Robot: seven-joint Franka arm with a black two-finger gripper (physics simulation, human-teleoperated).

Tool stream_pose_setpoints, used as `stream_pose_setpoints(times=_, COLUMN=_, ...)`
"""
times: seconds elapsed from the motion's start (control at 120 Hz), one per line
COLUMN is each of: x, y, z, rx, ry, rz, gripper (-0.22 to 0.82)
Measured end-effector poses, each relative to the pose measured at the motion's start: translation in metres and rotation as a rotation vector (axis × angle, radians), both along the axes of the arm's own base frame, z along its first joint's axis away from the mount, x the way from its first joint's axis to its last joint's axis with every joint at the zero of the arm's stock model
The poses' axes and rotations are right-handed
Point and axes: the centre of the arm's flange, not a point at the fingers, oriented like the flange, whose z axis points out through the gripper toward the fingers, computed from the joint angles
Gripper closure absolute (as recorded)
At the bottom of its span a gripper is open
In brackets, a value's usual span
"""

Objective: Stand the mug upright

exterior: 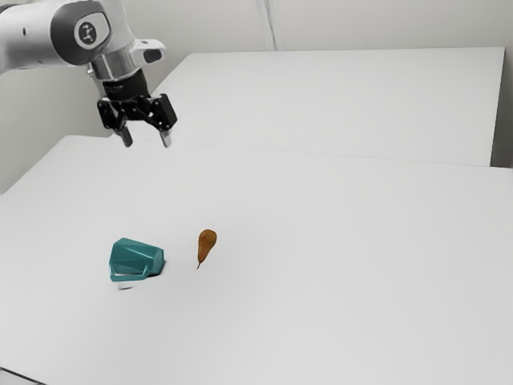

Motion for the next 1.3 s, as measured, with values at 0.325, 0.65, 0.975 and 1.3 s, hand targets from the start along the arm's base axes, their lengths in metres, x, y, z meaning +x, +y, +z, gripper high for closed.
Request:
stream_pose_setpoints(times=0.325, x=-0.036, y=0.111, z=-0.093, rx=-0.291, ry=0.064, rz=0.077, gripper=0.0)
stream_pose_setpoints(times=0.65, x=-0.075, y=0.183, z=-0.194, rx=-0.532, ry=0.015, rz=0.102, gripper=0.0)
stream_pose_setpoints(times=0.975, x=-0.08, y=0.23, z=-0.251, rx=-0.701, ry=-0.064, rz=0.131, gripper=0.0)
stream_pose_setpoints(times=1.3, x=-0.083, y=0.269, z=-0.27, rx=-0.75, ry=-0.12, rz=0.119, gripper=0.0)
